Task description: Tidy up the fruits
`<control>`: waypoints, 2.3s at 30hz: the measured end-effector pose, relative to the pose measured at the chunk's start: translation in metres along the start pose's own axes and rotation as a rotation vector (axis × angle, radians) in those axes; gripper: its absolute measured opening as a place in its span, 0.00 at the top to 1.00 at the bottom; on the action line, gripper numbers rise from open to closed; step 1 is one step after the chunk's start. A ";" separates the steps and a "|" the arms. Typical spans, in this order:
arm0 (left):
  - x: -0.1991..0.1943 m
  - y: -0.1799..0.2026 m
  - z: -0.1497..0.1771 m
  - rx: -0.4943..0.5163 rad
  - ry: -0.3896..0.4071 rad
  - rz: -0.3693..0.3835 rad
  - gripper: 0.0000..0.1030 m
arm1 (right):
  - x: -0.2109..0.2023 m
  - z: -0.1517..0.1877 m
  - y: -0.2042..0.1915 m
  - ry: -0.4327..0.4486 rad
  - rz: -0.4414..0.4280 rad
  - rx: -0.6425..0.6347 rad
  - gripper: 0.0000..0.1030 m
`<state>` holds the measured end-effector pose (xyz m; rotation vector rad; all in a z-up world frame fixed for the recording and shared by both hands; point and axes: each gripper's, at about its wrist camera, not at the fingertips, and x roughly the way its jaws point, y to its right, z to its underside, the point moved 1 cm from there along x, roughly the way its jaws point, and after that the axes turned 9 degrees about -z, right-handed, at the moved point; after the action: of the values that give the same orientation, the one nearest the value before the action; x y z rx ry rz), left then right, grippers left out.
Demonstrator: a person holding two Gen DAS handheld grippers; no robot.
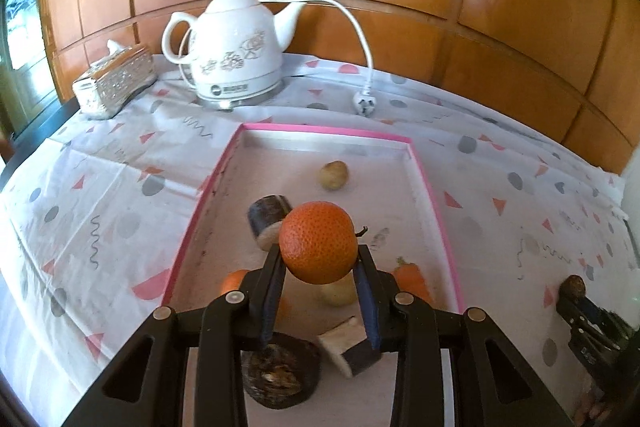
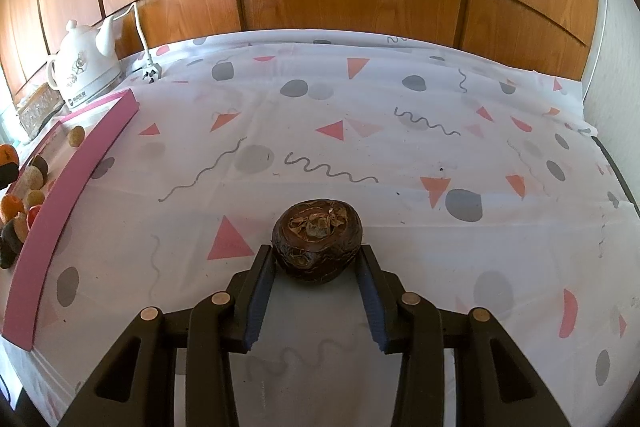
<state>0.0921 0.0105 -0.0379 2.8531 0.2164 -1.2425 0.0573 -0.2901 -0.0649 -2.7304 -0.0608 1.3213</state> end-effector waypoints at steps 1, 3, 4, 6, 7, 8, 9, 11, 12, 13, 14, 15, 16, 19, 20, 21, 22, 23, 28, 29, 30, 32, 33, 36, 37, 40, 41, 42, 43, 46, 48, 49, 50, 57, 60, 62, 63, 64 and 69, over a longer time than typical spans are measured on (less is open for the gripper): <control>0.000 -0.002 0.000 -0.005 0.000 -0.001 0.62 | 0.000 0.000 0.000 0.000 0.001 -0.001 0.59; -0.003 -0.004 0.000 -0.013 0.009 -0.001 0.57 | 0.000 0.000 -0.001 -0.002 0.005 -0.003 0.59; -0.005 -0.006 -0.001 -0.017 0.014 0.000 0.57 | 0.000 0.000 -0.001 -0.003 0.007 -0.005 0.59; -0.010 -0.010 -0.002 -0.024 0.020 0.006 0.56 | -0.001 0.000 -0.002 -0.006 0.010 -0.006 0.60; -0.012 -0.012 -0.002 -0.029 0.024 0.007 0.56 | -0.001 -0.001 -0.002 -0.009 0.011 -0.005 0.60; -0.015 -0.013 -0.002 -0.033 0.029 0.007 0.54 | -0.001 -0.002 -0.003 -0.013 0.010 -0.002 0.61; -0.018 -0.016 -0.003 -0.038 0.036 0.008 0.54 | -0.002 -0.004 -0.004 -0.016 -0.003 0.002 0.61; -0.025 -0.021 -0.002 -0.046 0.047 0.008 0.52 | -0.005 -0.010 -0.012 -0.011 -0.031 -0.006 0.61; -0.027 -0.023 -0.001 -0.049 0.049 0.007 0.50 | -0.007 -0.014 -0.018 -0.002 -0.047 -0.017 0.61; -0.030 -0.025 -0.001 -0.056 0.051 0.006 0.50 | -0.009 -0.020 -0.027 0.003 -0.082 -0.026 0.61; -0.032 -0.029 0.000 -0.063 0.053 0.005 0.50 | -0.010 -0.024 -0.035 0.005 -0.109 -0.035 0.61; -0.035 -0.031 0.001 -0.066 0.056 0.003 0.50 | -0.010 -0.028 -0.045 0.006 -0.132 -0.051 0.61; -0.038 -0.034 0.001 -0.068 0.060 -0.002 0.50 | -0.011 -0.035 -0.061 0.007 -0.165 -0.085 0.61; -0.045 -0.043 0.003 -0.080 0.070 -0.012 0.46 | -0.008 -0.050 -0.102 0.000 -0.259 -0.152 0.61; -0.047 -0.047 0.003 -0.085 0.076 -0.019 0.43 | -0.007 -0.054 -0.114 -0.002 -0.279 -0.172 0.61; -0.050 -0.050 0.004 -0.091 0.081 -0.027 0.42 | -0.004 -0.058 -0.127 -0.005 -0.299 -0.190 0.61; -0.051 -0.053 0.004 -0.095 0.083 -0.032 0.41 | -0.002 -0.062 -0.140 -0.009 -0.323 -0.207 0.61; -0.053 -0.056 0.005 -0.097 0.085 -0.037 0.39 | 0.002 -0.066 -0.154 -0.019 -0.346 -0.224 0.61; -0.057 -0.069 0.008 -0.119 0.088 -0.053 0.33 | 0.022 -0.077 -0.198 -0.059 -0.388 -0.279 0.60; -0.058 -0.070 0.009 -0.122 0.089 -0.054 0.32 | 0.026 -0.077 -0.204 -0.073 -0.393 -0.281 0.60; -0.058 -0.072 0.009 -0.126 0.090 -0.056 0.30 | 0.029 -0.076 -0.208 -0.087 -0.393 -0.280 0.60; -0.059 -0.074 0.010 -0.130 0.092 -0.061 0.28 | 0.033 -0.075 -0.215 -0.096 -0.394 -0.280 0.59; -0.060 -0.074 0.010 -0.131 0.092 -0.062 0.28 | 0.032 -0.074 -0.216 -0.095 -0.393 -0.280 0.59; -0.062 -0.075 0.010 -0.135 0.096 -0.066 0.25 | 0.028 -0.071 -0.218 -0.090 -0.400 -0.271 0.58; -0.062 -0.075 0.010 -0.135 0.097 -0.068 0.24 | 0.026 -0.070 -0.218 -0.085 -0.397 -0.272 0.57; -0.065 -0.074 0.011 -0.137 0.104 -0.070 0.21 | 0.016 -0.065 -0.214 -0.063 -0.384 -0.267 0.57; -0.066 -0.073 0.011 -0.136 0.106 -0.070 0.20 | 0.012 -0.064 -0.211 -0.055 -0.378 -0.264 0.57; -0.067 -0.073 0.011 -0.135 0.107 -0.072 0.18 | 0.008 -0.062 -0.209 -0.045 -0.376 -0.258 0.57; -0.068 -0.073 0.012 -0.134 0.110 -0.072 0.18 | 0.005 -0.061 -0.208 -0.040 -0.375 -0.253 0.57; -0.071 -0.071 0.013 -0.129 0.114 -0.072 0.15 | -0.004 -0.055 -0.204 -0.023 -0.361 -0.246 0.57; -0.073 -0.069 0.014 -0.124 0.120 -0.075 0.11 | -0.009 -0.051 -0.202 -0.011 -0.351 -0.244 0.57; -0.074 -0.068 0.015 -0.120 0.121 -0.075 0.11 | -0.012 -0.049 -0.201 -0.007 -0.346 -0.243 0.57; -0.075 -0.067 0.016 -0.116 0.123 -0.076 0.10 | -0.014 -0.047 -0.200 -0.005 -0.343 -0.242 0.57; -0.082 -0.059 0.020 -0.096 0.132 -0.080 0.01 | -0.022 -0.033 -0.191 -0.005 -0.328 -0.221 0.57; -0.085 -0.055 0.022 -0.086 0.136 -0.080 0.00 | -0.025 -0.029 -0.187 -0.003 -0.324 -0.208 0.57; -0.086 -0.053 0.022 -0.083 0.132 -0.080 0.00 | -0.026 -0.028 -0.185 -0.003 -0.325 -0.202 0.57; -0.087 -0.052 0.023 -0.083 0.132 -0.080 0.00 | -0.027 -0.027 -0.184 -0.002 -0.325 -0.201 0.57; -0.088 -0.052 0.024 -0.082 0.131 -0.081 0.00 | -0.028 -0.026 -0.183 0.000 -0.326 -0.200 0.57; -0.090 -0.051 0.025 -0.080 0.127 -0.086 0.00 | -0.036 -0.022 -0.182 0.019 -0.321 -0.203 0.57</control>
<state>0.0063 0.0480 0.0122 2.8832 0.3862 -1.0393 0.0548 -0.1138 -0.0026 -2.7365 -0.6357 1.2566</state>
